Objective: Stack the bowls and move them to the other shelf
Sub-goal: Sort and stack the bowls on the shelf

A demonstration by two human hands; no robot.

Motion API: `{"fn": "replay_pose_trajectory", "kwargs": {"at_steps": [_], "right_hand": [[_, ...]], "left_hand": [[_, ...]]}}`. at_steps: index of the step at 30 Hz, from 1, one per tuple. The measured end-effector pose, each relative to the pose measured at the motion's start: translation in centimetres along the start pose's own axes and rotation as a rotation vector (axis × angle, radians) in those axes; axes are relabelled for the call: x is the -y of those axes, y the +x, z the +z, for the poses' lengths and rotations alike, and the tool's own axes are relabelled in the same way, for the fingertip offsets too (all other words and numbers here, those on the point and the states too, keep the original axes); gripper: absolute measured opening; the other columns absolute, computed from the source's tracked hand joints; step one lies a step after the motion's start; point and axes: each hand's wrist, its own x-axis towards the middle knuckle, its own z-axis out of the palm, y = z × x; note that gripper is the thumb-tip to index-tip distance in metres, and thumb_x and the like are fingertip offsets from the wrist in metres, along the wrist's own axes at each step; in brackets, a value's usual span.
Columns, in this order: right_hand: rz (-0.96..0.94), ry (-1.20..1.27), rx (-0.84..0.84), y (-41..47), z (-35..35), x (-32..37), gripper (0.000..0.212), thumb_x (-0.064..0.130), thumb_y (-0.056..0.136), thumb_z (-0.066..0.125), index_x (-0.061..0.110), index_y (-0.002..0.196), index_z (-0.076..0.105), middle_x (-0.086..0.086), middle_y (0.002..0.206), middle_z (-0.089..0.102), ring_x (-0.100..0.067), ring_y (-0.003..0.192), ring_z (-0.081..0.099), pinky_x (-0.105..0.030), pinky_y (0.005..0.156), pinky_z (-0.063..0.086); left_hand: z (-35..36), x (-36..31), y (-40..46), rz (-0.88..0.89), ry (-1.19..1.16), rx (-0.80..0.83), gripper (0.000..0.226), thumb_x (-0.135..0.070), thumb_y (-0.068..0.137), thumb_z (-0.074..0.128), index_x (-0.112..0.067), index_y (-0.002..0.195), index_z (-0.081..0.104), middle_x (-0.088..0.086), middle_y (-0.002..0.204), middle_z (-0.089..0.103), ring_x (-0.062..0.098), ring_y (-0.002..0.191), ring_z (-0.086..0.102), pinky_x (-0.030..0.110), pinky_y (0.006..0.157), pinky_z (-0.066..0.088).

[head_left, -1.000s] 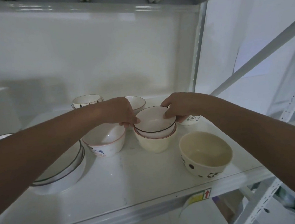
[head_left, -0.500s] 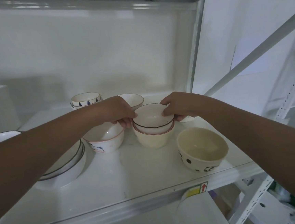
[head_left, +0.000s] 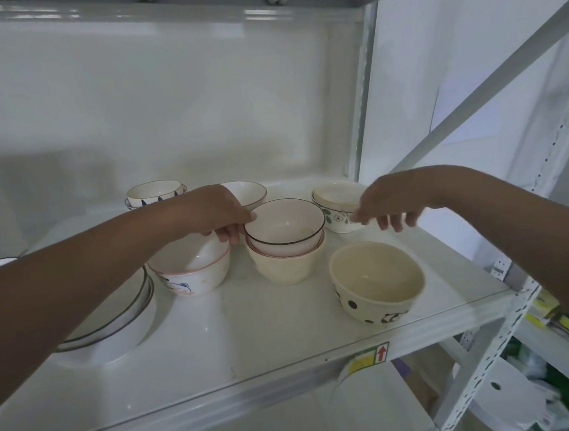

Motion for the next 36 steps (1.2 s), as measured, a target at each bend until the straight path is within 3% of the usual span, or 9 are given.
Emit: {"fn": "replay_pose_trajectory", "kwargs": {"at_steps": [2, 5, 8, 14, 19, 22, 28, 34, 36], "right_hand": [[0.041, -0.076, 0.109, -1.0, 0.5, -1.3, 0.032, 0.050, 0.099, 0.056, 0.021, 0.102, 0.066, -0.005, 0.099, 0.070, -0.021, 0.077, 0.069, -0.028, 0.063, 0.053], [0.016, 0.091, 0.227, -1.8, 1.5, -2.5, 0.034, 0.049, 0.102, 0.052, 0.021, 0.112, 0.070, -0.011, 0.113, 0.075, -0.029, 0.094, 0.075, -0.033, 0.073, 0.059], [-0.064, 0.236, 0.320, -1.9, 2.3, -2.8, 0.027, 0.039, 0.104, 0.055, 0.019, 0.111, 0.072, -0.013, 0.110, 0.076, -0.028, 0.094, 0.073, -0.036, 0.076, 0.061], [-0.123, 0.203, 0.244, -1.3, 2.7, -2.8, 0.015, 0.010, 0.101, 0.059, 0.010, 0.103, 0.075, -0.006, 0.097, 0.077, -0.017, 0.085, 0.076, -0.026, 0.074, 0.062], [-0.117, 0.366, 0.118, -1.0, -0.8, -3.7, 0.020, 0.008, 0.101, 0.060, 0.000, 0.114, 0.072, -0.019, 0.114, 0.075, -0.034, 0.104, 0.075, -0.042, 0.090, 0.062], [-0.071, 0.458, 0.009, -0.8, -3.5, -3.8, 0.019, 0.006, 0.102, 0.057, -0.004, 0.108, 0.071, -0.021, 0.100, 0.078, -0.026, 0.082, 0.076, -0.025, 0.066, 0.063], [-0.014, 0.598, -0.158, 2.1, -6.3, -1.9, 0.025, 0.001, 0.101, 0.053, -0.016, 0.117, 0.062, -0.029, 0.110, 0.071, -0.023, 0.069, 0.073, -0.020, 0.060, 0.063], [-0.049, 0.712, -0.154, 5.4, -6.1, 5.1, 0.011, -0.002, 0.102, 0.049, -0.008, 0.096, 0.056, -0.022, 0.085, 0.066, -0.017, 0.048, 0.070, -0.023, 0.054, 0.060], [-0.070, 0.701, -0.176, 6.5, -5.7, 7.2, 0.008, -0.001, 0.101, 0.050, -0.008, 0.100, 0.056, -0.022, 0.082, 0.066, -0.016, 0.045, 0.068, -0.024, 0.056, 0.061]], "left_hand": [[-0.2, 0.0, 0.0, 0.002, 0.006, 0.004, 0.034, -0.035, 0.092, 0.058, -0.005, 0.088, 0.073, 0.009, 0.082, 0.076, 0.015, 0.062, 0.057, 0.024, 0.052, 0.033], [-0.4, 0.2, 0.0, 0.009, 0.012, 0.007, 0.033, -0.036, 0.092, 0.058, -0.007, 0.085, 0.072, 0.004, 0.070, 0.073, 0.014, 0.058, 0.055, 0.022, 0.049, 0.032], [-0.5, 0.4, -0.1, 0.011, 0.005, 0.000, 0.033, -0.036, 0.092, 0.058, -0.008, 0.082, 0.072, 0.003, 0.068, 0.072, 0.014, 0.056, 0.054, 0.022, 0.048, 0.032], [-0.8, 0.7, -0.5, 0.024, -0.040, 0.010, 0.028, -0.033, 0.091, 0.059, -0.015, 0.072, 0.069, 0.003, 0.068, 0.072, 0.015, 0.058, 0.055, 0.023, 0.048, 0.032], [-1.1, 0.7, -0.7, 0.014, -0.060, 0.009, 0.023, -0.028, 0.088, 0.060, -0.011, 0.079, 0.072, 0.004, 0.068, 0.072, 0.016, 0.060, 0.055, 0.024, 0.050, 0.031], [-1.3, 0.8, -0.8, -0.001, -0.059, 0.000, 0.022, -0.026, 0.087, 0.060, -0.008, 0.086, 0.073, 0.004, 0.069, 0.071, 0.016, 0.059, 0.055, 0.024, 0.050, 0.031], [-2.3, 2.0, -0.9, 0.020, -0.024, -0.080, 0.022, -0.023, 0.088, 0.061, -0.005, 0.080, 0.069, 0.008, 0.073, 0.072, 0.014, 0.057, 0.056, 0.010, 0.042, 0.035], [-4.8, 3.8, 0.0, -0.074, -0.079, -0.232, 0.029, -0.023, 0.092, 0.059, 0.003, 0.099, 0.068, 0.009, 0.084, 0.071, 0.017, 0.065, 0.059, 0.023, 0.056, 0.040], [-5.3, 4.3, 0.3, -0.098, -0.130, -0.267, 0.028, -0.024, 0.093, 0.058, 0.001, 0.101, 0.068, 0.010, 0.089, 0.071, 0.017, 0.066, 0.059, 0.024, 0.057, 0.041]]}}
